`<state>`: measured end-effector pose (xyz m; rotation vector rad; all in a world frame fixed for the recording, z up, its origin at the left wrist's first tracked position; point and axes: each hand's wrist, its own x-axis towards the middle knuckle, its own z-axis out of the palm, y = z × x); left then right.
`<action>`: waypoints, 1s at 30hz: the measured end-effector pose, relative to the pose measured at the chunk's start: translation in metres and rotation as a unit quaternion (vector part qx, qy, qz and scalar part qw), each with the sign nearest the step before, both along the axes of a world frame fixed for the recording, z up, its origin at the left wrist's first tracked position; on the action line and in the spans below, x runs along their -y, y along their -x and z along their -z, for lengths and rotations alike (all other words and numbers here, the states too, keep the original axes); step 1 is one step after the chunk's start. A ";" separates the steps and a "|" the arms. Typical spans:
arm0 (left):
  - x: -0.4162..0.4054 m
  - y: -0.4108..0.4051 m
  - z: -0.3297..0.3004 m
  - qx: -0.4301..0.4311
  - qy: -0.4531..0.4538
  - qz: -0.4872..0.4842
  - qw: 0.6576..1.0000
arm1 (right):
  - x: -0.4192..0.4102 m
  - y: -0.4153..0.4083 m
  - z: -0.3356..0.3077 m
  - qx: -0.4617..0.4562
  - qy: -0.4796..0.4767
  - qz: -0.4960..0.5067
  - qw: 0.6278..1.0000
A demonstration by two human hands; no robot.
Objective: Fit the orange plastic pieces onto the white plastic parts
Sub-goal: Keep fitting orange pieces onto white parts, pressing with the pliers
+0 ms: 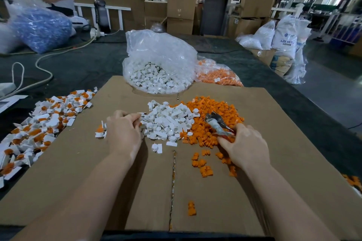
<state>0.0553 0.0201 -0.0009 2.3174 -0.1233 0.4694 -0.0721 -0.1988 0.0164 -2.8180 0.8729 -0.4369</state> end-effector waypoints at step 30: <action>0.025 0.066 0.001 -0.076 -0.020 0.396 0.915 | -0.040 0.002 0.013 0.078 0.024 -0.151 0.985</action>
